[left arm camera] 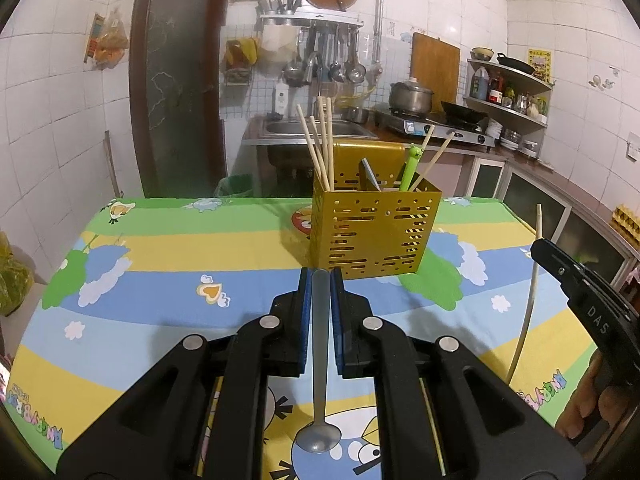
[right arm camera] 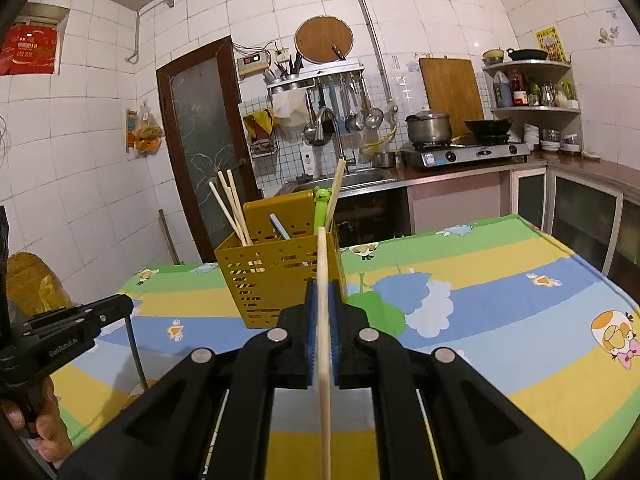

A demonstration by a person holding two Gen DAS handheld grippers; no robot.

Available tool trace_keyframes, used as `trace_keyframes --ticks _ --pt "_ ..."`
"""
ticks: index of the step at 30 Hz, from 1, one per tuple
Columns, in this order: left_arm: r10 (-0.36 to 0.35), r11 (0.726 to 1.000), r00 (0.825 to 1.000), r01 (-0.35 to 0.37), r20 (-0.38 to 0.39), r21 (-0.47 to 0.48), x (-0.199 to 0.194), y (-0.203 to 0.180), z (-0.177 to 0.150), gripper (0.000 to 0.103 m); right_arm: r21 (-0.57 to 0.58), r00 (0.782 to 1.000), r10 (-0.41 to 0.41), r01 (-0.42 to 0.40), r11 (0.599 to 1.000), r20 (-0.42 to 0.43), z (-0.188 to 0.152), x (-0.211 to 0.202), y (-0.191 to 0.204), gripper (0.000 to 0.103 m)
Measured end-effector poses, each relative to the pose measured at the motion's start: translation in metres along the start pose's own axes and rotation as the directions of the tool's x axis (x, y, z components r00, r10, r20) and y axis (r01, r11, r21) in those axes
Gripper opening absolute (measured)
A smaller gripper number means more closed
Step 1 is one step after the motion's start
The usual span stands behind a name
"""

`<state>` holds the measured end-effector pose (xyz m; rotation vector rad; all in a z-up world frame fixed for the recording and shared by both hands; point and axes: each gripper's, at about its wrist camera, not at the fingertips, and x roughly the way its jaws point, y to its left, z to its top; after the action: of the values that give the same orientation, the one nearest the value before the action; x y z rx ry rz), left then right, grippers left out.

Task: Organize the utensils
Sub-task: 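Lift the chopstick and spoon with both tools and carry them over the caddy, then open both tools to drop the chopstick and spoon into the caddy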

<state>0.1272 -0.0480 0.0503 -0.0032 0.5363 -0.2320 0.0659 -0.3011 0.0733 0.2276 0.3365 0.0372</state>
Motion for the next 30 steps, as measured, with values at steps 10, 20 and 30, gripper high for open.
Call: trace_keyframes --ticks 10,20,30 --pt "-0.021 1.0 0.999 0.021 0.032 -0.007 -0.008 0.001 0.011 0.008 -0.029 0.995 0.008 -0.005 1.0 0.104 0.023 -0.023 0.009 0.006" --pt "-0.057 0.998 0.981 0.06 0.187 -0.014 -0.009 -0.01 0.117 0.008 -0.06 0.949 0.04 -0.023 0.998 0.312 0.12 -0.011 0.027 0.006" --pt "-0.059 0.998 0.95 0.055 0.307 0.022 0.054 -0.028 0.191 0.008 -0.071 0.901 0.075 -0.05 0.996 0.427 0.18 0.066 0.036 0.006"
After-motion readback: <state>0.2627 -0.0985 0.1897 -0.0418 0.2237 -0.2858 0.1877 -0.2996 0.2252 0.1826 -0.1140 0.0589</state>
